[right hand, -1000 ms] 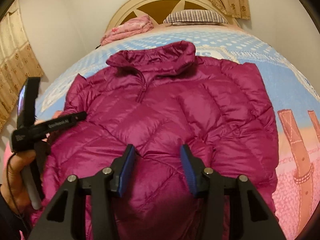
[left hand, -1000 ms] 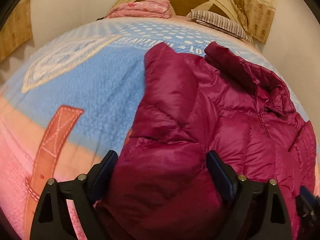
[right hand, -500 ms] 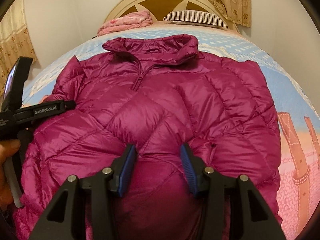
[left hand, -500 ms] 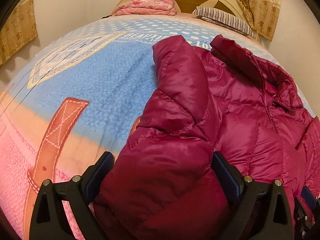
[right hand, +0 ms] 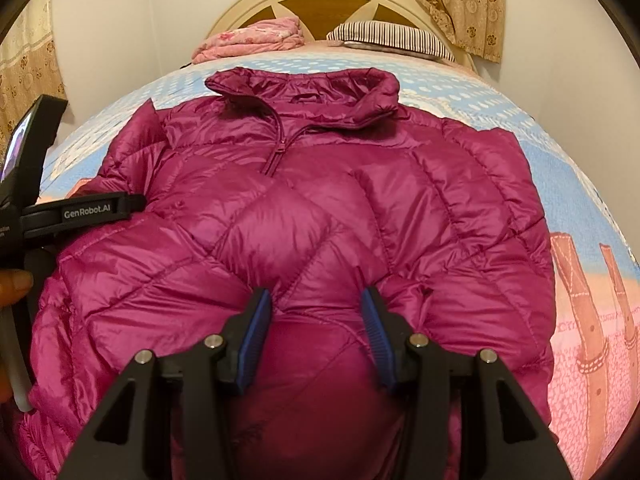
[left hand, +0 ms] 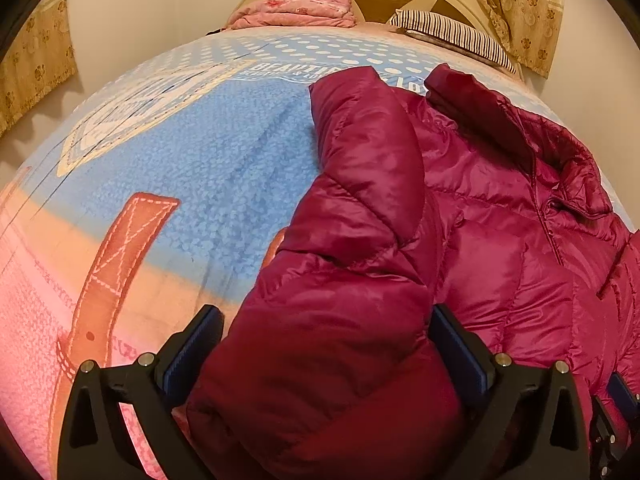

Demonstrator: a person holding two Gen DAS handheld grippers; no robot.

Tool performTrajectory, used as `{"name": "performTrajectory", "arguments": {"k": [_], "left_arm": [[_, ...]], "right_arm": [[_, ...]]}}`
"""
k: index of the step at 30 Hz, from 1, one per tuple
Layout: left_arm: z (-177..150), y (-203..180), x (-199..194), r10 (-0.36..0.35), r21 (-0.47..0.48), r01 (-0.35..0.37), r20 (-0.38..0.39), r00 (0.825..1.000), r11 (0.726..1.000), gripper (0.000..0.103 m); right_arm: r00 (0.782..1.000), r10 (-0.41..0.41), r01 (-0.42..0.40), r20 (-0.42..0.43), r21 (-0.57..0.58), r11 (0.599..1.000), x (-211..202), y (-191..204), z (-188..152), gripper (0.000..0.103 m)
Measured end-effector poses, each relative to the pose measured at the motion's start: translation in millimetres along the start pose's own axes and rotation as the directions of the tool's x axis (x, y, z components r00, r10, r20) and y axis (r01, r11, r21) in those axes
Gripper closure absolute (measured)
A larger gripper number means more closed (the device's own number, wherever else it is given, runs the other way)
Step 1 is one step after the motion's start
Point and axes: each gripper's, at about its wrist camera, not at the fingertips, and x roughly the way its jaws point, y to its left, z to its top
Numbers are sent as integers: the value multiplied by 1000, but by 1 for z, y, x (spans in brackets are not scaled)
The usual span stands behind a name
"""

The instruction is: Fold large clothes

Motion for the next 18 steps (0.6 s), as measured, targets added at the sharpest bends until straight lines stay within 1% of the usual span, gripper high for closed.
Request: {"name": "performTrajectory", "arguments": {"k": [7,9,11,12,14,16,18], "left_arm": [[0,4,1,-6,-3,6,0,1000,1000,1],[1,6,0,-20,-7,20,-7,1000,1000,1],[5,14,-6,-49,-13,49,-34,998,999,1],[6,18,-14,-45,-21,44,-28,999,999,1],[10,25,-40,-71,-17,71,14,997,997,1],[15,28,-63,-93,12,93,73,993,996,1],[25,30,-83,-83,58,76,135,987,995,1]], "right_arm": [[1000,-1,1,0,-1,1000,0,0,0,52],[1000,-4,4,0,-4,1000,0,0,0,52],[1000,1,-1,-2,-2,1000,-1,0,0,52],[1000,15,-15,-3,5,1000,-1,-1,1,51],[997,71,-71,-13,9,997,-7,-5,4,45],[993,117,-117,-17,-7,993,-18,-8,9,32],[994,108,-108,-2,-27,994,-34,-12,16,24]]}}
